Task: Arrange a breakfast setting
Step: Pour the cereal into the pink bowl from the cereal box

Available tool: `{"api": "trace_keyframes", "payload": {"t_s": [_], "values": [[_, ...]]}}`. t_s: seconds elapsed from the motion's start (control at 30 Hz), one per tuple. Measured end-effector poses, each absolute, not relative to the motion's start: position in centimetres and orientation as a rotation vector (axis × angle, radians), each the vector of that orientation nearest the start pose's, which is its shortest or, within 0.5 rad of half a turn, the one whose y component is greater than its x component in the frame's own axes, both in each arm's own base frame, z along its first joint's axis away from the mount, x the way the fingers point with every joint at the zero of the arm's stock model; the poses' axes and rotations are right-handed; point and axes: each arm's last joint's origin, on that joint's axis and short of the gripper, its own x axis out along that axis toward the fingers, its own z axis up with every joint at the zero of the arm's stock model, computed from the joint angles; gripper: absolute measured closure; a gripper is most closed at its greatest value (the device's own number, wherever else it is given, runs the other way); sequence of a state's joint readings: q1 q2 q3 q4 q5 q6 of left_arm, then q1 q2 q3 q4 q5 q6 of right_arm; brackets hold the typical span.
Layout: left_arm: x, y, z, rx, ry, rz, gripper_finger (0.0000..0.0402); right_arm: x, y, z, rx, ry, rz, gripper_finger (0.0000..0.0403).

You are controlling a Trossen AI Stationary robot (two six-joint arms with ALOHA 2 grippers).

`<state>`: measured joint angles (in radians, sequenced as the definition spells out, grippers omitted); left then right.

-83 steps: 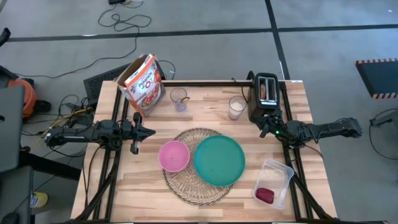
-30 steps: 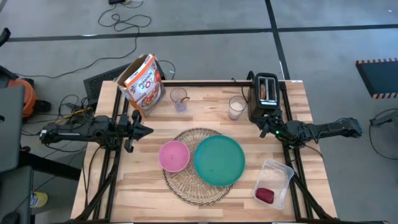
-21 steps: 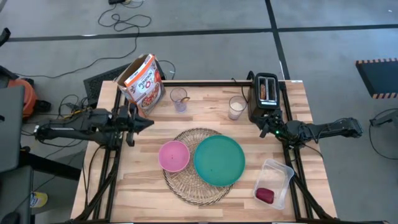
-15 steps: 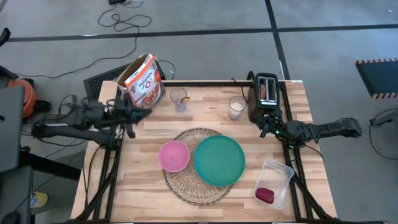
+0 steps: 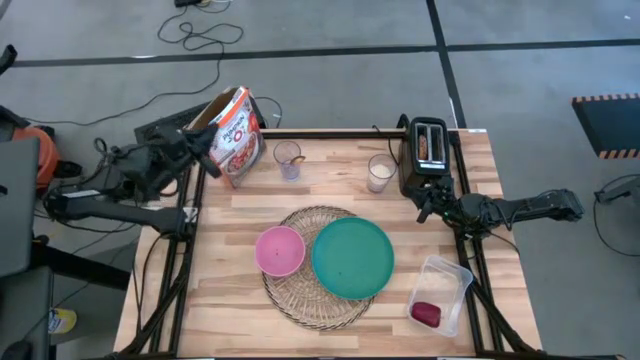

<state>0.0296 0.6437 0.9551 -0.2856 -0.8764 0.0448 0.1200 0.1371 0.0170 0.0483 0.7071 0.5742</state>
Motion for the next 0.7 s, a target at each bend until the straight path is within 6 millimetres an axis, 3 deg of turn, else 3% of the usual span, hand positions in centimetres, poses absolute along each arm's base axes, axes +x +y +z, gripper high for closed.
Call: {"api": "trace_keyframes", "payload": {"t_s": [0.4, 0.7], "values": [[10.9, 5.7, 41.9, -0.034, 0.246, 1.045, 0.0226, 10.0, -0.7, 16.4, 0.528, -0.107, -0.590, 0.0368], [11.4, 9.1, 42.7, -0.141, 0.562, 1.088, 0.0207, 10.0, -0.7, 16.4, 0.528, -0.108, -0.590, 0.0368]]}}
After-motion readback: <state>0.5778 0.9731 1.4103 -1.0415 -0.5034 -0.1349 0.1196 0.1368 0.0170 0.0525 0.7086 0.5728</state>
